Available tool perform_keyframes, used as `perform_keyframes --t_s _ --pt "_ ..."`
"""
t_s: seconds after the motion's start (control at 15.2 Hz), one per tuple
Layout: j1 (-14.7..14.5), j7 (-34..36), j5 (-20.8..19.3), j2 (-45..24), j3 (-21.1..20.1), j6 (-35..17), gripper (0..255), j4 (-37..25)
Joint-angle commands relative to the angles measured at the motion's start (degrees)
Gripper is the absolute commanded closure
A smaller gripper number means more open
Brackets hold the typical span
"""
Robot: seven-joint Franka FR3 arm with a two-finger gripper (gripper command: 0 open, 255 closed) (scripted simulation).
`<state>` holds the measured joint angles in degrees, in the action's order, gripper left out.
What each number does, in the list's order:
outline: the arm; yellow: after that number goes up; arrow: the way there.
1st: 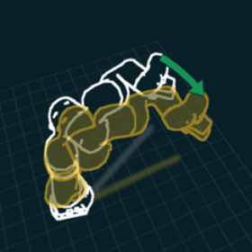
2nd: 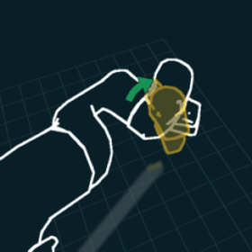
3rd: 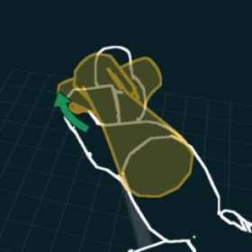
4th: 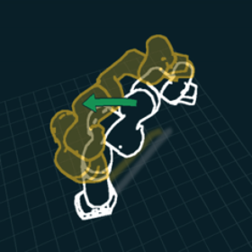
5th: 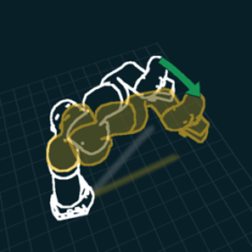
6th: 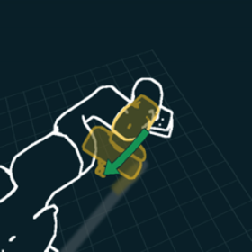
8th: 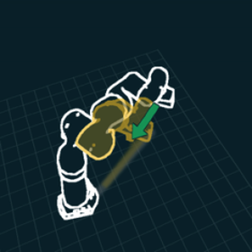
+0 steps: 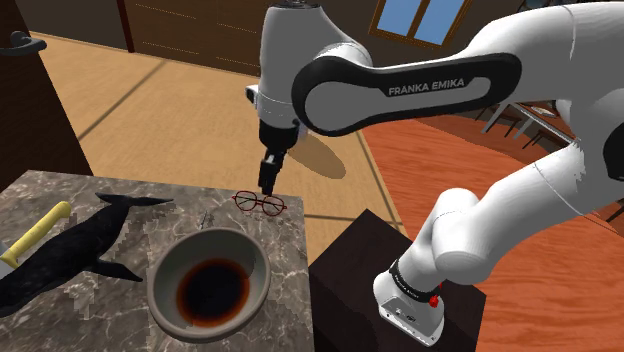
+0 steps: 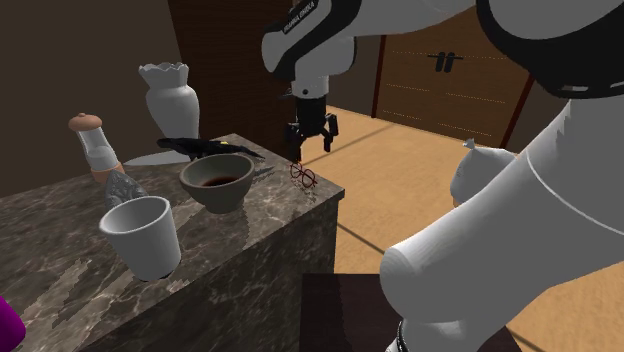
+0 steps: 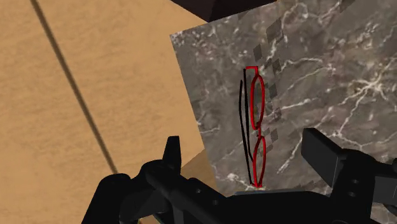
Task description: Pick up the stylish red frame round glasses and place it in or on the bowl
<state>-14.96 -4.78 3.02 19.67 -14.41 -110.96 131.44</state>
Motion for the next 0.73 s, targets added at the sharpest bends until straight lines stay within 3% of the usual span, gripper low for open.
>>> perform_keyframes --t_s 0.0,0.66 --pt "-1.3 -0.9 -0.8 -2.5 -1.7 -1.2 0 -0.9" --pt "-2.0 -1.0 -1.9 -6.2 -3.2 -8.4 0 3.0"
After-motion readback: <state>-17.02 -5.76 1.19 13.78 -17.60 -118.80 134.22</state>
